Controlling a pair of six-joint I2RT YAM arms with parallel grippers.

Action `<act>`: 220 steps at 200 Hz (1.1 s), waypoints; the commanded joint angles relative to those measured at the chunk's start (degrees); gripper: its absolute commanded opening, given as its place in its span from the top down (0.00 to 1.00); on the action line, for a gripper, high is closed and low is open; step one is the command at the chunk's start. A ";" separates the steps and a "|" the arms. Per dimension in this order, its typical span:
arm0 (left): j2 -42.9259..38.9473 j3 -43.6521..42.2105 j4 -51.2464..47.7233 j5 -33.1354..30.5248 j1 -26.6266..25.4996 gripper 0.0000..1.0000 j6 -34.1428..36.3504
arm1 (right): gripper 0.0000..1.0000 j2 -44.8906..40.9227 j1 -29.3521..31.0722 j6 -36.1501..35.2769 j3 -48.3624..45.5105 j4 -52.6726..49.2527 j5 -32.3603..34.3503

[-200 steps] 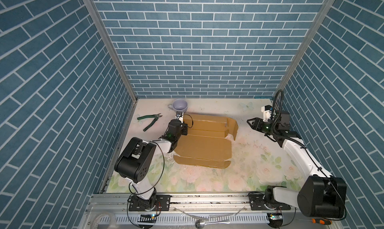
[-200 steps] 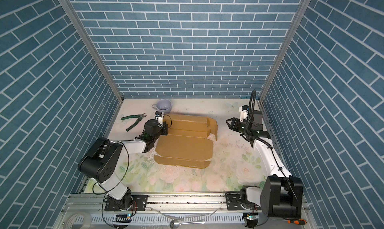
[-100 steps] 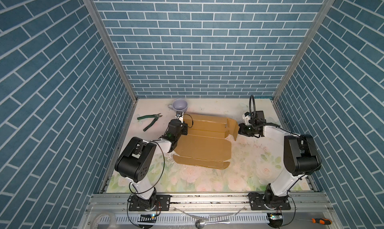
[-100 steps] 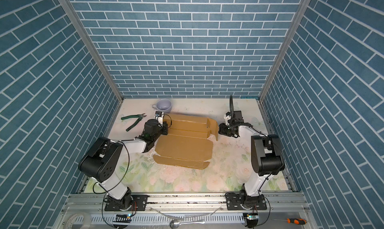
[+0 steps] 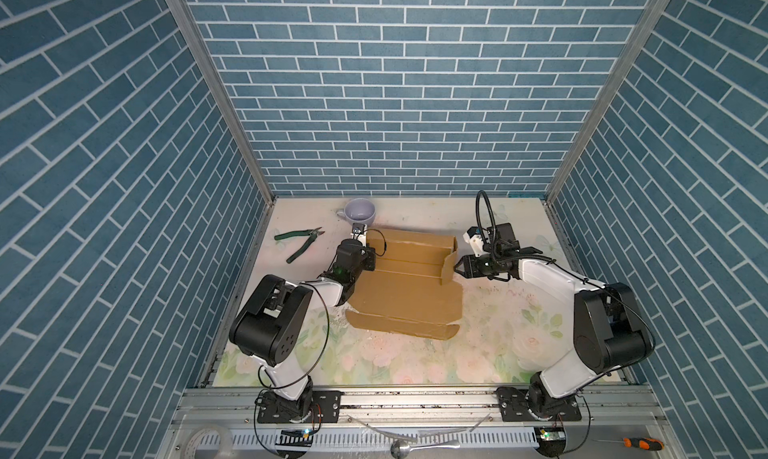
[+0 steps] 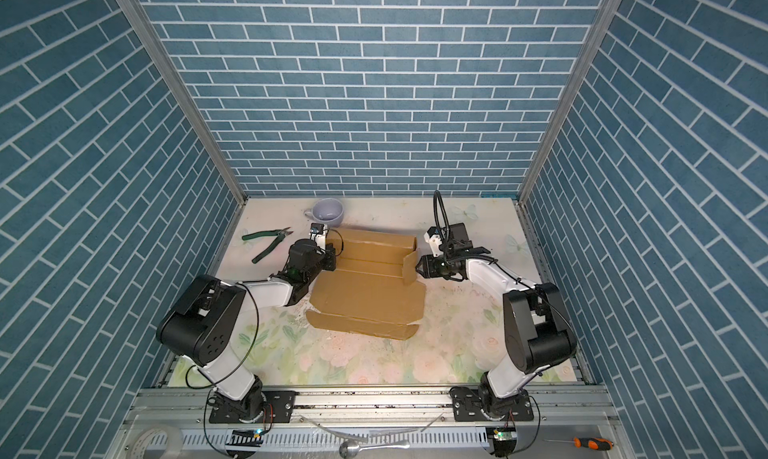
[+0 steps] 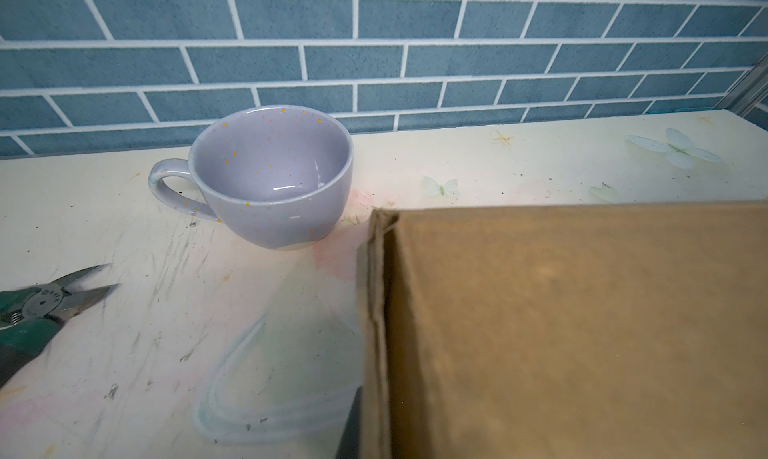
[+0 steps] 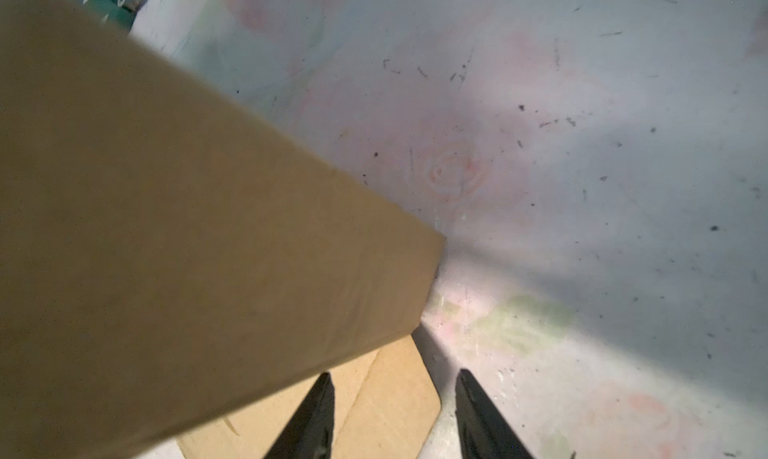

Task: Fold the paper box
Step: 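Push the end flap upright with the right gripper toward the left gripper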

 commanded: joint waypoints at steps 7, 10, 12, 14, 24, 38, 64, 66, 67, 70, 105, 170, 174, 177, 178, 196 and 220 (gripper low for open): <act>0.14 -0.34 -4.11 0.39 0.18 1.00 -0.63 | 0.50 -0.26 1.73 -5.45 2.40 -3.66 4.05; 0.19 -0.41 -4.05 0.45 0.14 1.00 -0.81 | 0.50 -0.33 1.97 -5.63 2.42 -3.64 4.24; 0.21 -0.42 -4.00 0.47 0.14 1.00 -0.80 | 0.50 -0.37 2.09 -5.71 2.40 -3.57 4.41; 0.19 -0.43 -4.03 0.47 0.13 1.00 -0.87 | 0.50 -0.40 2.19 -5.79 2.26 -3.51 4.48; 0.22 -0.53 -3.95 0.48 0.13 1.00 -1.05 | 0.49 -0.64 2.69 -5.86 1.88 -2.90 5.03; 0.24 -0.60 -3.95 0.55 0.07 1.00 -1.07 | 0.48 -0.89 3.14 -5.39 1.21 -1.03 6.31; 0.52 -0.53 -3.76 0.80 0.13 1.00 -1.16 | 0.46 -1.30 3.60 -3.28 -1.05 7.63 8.42; 0.62 -0.52 -3.77 0.89 0.13 1.00 -1.20 | 0.46 -1.31 3.62 -3.12 -1.35 8.38 8.55; 0.65 -0.52 -3.77 0.94 0.13 1.00 -1.18 | 0.46 -1.33 3.62 -3.08 -1.39 8.74 8.59; 0.68 -0.44 -3.78 0.94 0.13 1.00 -1.21 | 0.46 -1.35 3.68 -2.91 -1.82 10.05 8.62; 1.33 0.39 -4.83 2.40 0.13 1.00 -1.07 | 0.44 -1.96 4.54 -2.18 -7.45 25.08 7.94; 3.00 3.82 -9.39 7.37 0.48 1.00 0.02 | 0.45 0.71 4.75 -5.95 -12.74 42.26 11.18; 3.13 4.16 -9.66 7.71 0.51 1.00 0.07 | 0.45 1.02 4.76 -6.10 -12.76 42.84 11.18; 3.22 4.37 -9.87 8.02 0.56 1.00 0.02 | 0.46 1.27 4.76 -6.15 -12.80 43.41 11.10; 3.27 4.43 -9.94 8.12 0.57 1.00 0.05 | 0.46 1.37 4.76 -6.18 -12.82 43.62 11.10; 3.75 5.44 -11.19 8.93 0.52 1.00 0.17 | 0.49 2.96 4.78 -6.17 -13.03 46.19 11.73; 4.15 6.16 -12.45 9.48 0.52 1.00 0.13 | 0.56 4.78 4.85 -5.79 -13.79 49.99 14.23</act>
